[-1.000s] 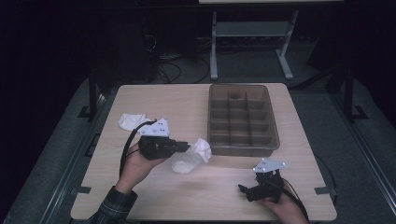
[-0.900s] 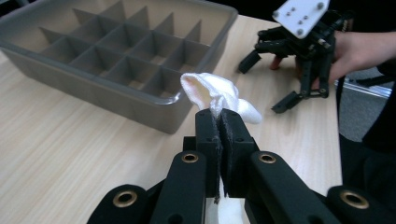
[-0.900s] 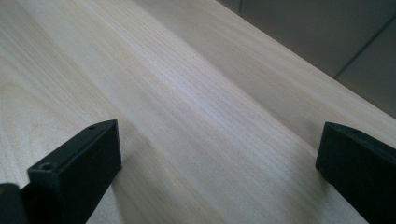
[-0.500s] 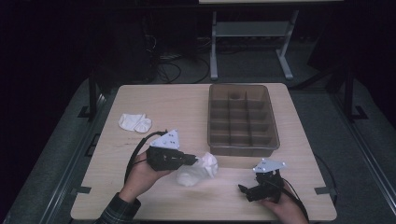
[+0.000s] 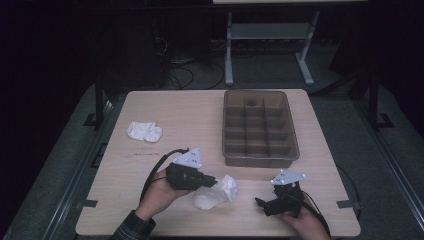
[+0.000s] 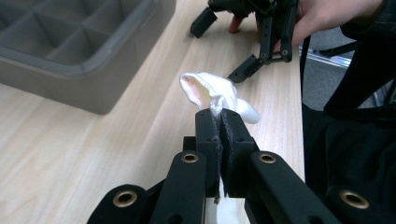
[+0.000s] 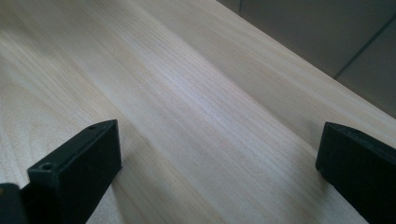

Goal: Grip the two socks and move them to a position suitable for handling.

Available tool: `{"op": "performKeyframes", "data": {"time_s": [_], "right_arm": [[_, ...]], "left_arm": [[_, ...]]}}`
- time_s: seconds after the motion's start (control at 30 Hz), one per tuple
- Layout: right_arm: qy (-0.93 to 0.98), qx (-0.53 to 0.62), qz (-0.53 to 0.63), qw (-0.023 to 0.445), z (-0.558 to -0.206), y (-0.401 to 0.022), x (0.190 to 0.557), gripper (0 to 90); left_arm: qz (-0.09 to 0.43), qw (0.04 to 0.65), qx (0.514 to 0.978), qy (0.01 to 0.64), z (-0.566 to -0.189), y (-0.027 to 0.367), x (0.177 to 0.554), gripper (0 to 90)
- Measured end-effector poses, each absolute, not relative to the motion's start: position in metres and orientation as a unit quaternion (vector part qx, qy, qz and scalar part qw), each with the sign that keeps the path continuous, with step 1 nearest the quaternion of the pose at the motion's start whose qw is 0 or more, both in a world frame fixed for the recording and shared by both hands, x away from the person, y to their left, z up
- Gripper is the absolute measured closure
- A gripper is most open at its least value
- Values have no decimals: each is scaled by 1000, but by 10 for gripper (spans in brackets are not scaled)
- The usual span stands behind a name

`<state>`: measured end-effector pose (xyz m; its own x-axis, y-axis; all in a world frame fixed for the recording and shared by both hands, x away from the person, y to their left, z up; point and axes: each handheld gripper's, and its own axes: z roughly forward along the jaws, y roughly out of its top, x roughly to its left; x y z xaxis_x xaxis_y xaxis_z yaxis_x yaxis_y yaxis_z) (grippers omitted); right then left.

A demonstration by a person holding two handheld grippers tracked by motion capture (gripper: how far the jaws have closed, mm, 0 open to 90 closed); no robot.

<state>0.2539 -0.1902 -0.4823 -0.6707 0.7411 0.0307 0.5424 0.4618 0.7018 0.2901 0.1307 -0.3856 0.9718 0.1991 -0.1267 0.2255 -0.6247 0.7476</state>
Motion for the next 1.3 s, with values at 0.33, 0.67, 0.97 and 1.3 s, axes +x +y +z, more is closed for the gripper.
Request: {"op": "performKeyframes", "data": {"time_s": [0.33, 0.67, 0.97, 1.3], "right_arm": [[843, 381, 352, 141, -482, -190, 254, 0], [843, 381, 352, 141, -482, -190, 254, 0], [844, 380, 353, 141, -482, -190, 254, 0], [844, 379, 352, 140, -482, -190, 254, 0]], "left_arm": [[-38, 400, 910, 100, -409, 109, 295, 873], [-50, 385, 917, 90, -432, 93, 308, 869], [-56, 382, 916, 108, -452, 87, 321, 781], [-33, 407, 906, 108, -428, 110, 301, 848]]}}
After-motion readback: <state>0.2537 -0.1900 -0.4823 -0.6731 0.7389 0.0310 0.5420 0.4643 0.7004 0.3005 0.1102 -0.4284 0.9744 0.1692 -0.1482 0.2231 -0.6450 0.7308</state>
